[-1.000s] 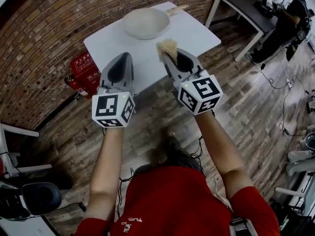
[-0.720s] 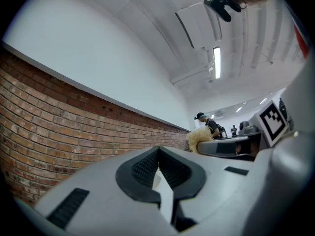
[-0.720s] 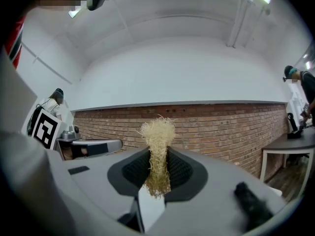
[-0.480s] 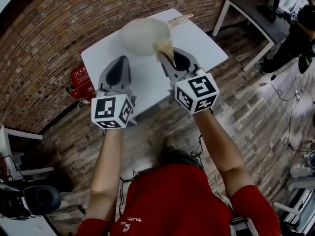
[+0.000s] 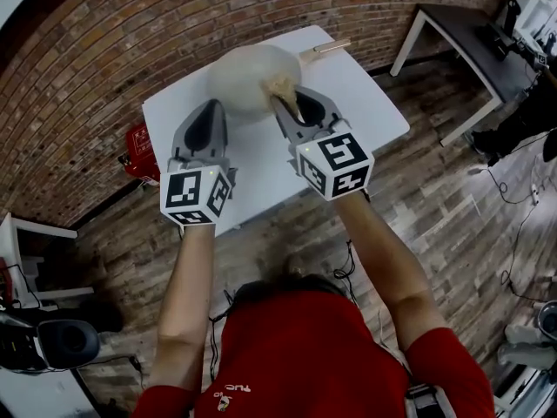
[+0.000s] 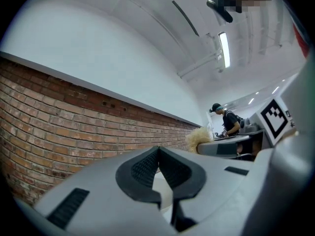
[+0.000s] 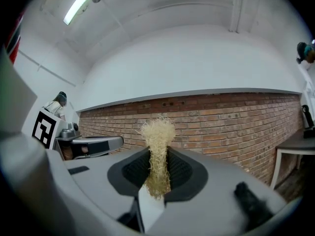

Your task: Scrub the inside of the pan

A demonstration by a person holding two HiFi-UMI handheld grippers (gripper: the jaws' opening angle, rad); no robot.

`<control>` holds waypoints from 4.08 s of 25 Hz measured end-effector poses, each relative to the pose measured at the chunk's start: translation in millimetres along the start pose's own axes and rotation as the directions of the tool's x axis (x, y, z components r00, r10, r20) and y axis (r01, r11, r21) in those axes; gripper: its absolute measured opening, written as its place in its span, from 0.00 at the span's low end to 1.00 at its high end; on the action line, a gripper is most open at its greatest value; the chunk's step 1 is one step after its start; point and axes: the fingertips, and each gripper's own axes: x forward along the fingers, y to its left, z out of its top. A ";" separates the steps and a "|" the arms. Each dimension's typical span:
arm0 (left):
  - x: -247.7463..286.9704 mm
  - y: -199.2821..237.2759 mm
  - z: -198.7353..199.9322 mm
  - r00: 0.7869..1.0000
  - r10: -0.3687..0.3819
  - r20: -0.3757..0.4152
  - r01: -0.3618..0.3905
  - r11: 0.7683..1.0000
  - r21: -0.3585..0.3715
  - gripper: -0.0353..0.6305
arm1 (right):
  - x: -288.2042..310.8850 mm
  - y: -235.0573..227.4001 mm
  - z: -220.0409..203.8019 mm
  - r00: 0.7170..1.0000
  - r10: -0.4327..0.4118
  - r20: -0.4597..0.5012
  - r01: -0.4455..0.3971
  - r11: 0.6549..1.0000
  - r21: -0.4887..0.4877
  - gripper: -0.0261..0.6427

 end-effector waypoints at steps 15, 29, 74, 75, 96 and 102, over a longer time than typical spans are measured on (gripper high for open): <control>61.9 40.5 -19.7 0.998 0.053 -0.013 -0.053 0.998 0.022 0.07 | 73.6 -41.7 -11.9 0.999 0.026 -0.039 -0.026 1.000 0.007 0.17; 134.6 119.2 -65.2 0.998 0.044 -0.033 -0.043 0.998 0.043 0.07 | 186.2 -63.4 -44.7 0.992 0.015 -0.129 -0.019 0.999 -0.026 0.17; 170.3 211.1 -152.5 0.964 0.218 -0.154 -0.224 0.974 -0.020 0.07 | 328.1 -88.2 -269.0 0.600 0.112 -0.792 -0.209 0.978 -0.020 0.17; 170.9 211.1 -153.0 0.964 0.217 -0.154 -0.223 0.974 -0.023 0.07 | 326.3 -98.1 -269.9 0.599 0.091 -0.795 -0.191 0.981 -0.031 0.17; 165.7 208.9 -151.9 0.967 0.208 -0.145 -0.217 0.975 -0.044 0.07 | 290.5 -52.9 -233.6 0.591 0.177 -0.787 -0.300 0.954 -0.011 0.17; 161.9 200.7 -146.4 0.970 0.199 -0.137 -0.206 0.978 -0.040 0.07 | 281.0 -26.6 -246.3 0.541 0.184 -0.821 -0.406 0.912 -0.062 0.17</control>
